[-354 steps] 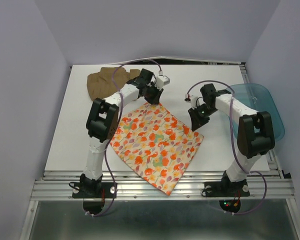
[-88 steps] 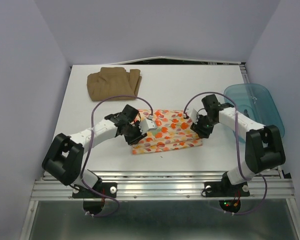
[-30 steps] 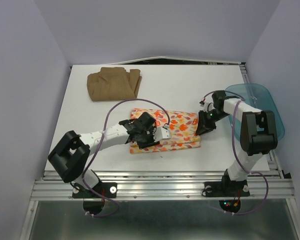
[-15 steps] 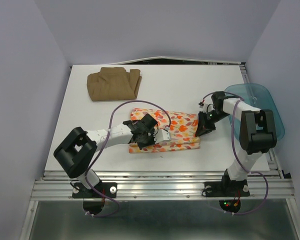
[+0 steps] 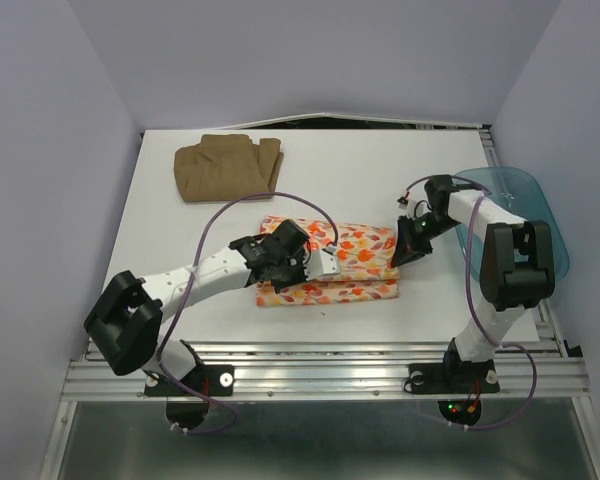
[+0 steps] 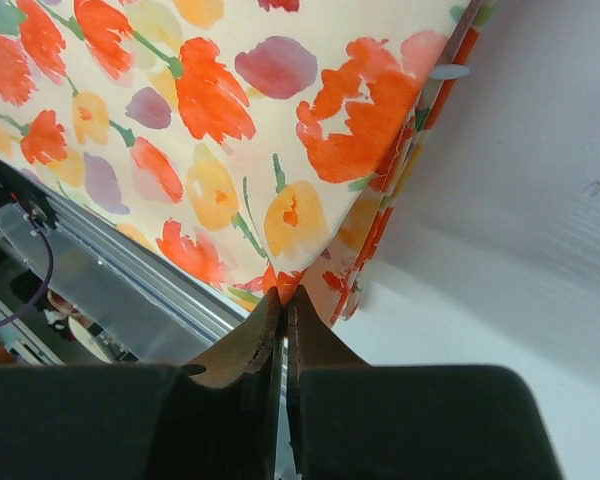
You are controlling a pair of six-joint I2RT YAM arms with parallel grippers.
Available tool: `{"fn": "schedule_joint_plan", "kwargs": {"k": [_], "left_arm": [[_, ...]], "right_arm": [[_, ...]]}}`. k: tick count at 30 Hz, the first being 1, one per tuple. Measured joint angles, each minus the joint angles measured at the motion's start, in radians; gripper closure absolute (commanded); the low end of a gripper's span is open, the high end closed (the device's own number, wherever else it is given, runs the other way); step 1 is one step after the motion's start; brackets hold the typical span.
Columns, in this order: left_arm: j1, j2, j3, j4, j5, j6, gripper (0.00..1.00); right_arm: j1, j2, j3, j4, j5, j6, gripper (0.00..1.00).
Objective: Fold and stack the skirts
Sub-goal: Fold the skirt
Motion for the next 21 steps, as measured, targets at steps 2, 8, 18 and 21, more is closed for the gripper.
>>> {"fn": "schedule_joint_plan", "kwargs": {"k": [2,8,18,21], "left_arm": [[0.000,-0.023,0.008,-0.019,0.001,0.000,1.00],[-0.021,-0.035,0.008,-0.071,0.030,0.008,1.00],[-0.034,0.066,-0.047,-0.058,0.064,0.010,1.00],[-0.034,0.126,-0.048,-0.041,0.081,-0.005,1.00]], "right_arm": [[0.000,-0.008,-0.001,-0.010,0.000,-0.006,0.96],[0.000,-0.009,-0.004,-0.016,-0.003,-0.025,0.76],[0.007,0.037,0.008,-0.033,0.045,-0.083,0.43],[0.007,0.029,0.048,-0.034,0.063,-0.071,0.43]]}}
